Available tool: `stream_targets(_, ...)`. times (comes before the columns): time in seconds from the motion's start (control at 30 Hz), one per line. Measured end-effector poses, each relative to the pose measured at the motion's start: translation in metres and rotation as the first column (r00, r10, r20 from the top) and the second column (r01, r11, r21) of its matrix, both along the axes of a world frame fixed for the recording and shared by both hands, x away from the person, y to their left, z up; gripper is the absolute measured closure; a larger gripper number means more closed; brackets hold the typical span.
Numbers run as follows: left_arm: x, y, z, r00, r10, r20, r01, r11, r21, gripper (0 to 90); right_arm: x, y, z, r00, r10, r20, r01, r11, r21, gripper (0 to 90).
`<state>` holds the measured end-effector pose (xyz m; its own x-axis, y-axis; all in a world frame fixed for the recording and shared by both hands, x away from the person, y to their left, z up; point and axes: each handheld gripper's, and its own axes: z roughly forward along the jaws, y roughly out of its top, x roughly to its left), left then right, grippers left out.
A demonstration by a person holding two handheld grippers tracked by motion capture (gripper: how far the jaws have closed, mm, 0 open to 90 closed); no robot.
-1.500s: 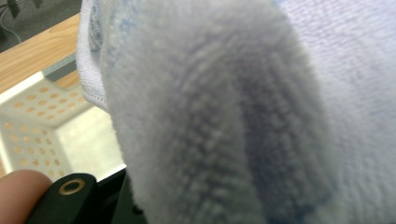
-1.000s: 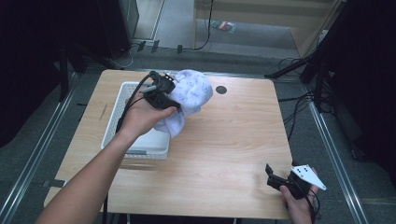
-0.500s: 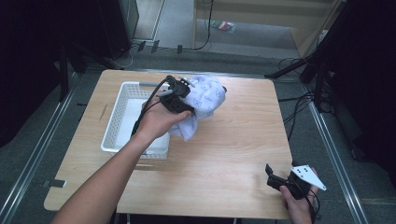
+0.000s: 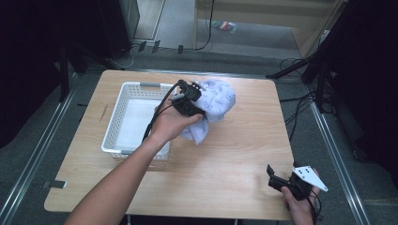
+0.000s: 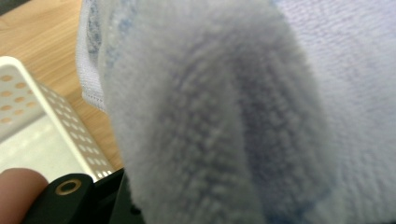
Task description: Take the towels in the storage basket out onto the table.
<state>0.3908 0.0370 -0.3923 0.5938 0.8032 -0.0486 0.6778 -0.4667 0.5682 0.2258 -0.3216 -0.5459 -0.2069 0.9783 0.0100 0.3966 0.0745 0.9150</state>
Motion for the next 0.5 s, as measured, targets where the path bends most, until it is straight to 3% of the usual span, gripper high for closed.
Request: stream_targets(0.5, 0.008, -0.015, -0.037, 0.9981, 0.025, -0.057, -0.028, 0.9983, -0.052, 61.2, -0.001, 0.001, 0.0, 1.0, 0.004, 0.0, -0.004, 1.0, 0.0, 0.4)
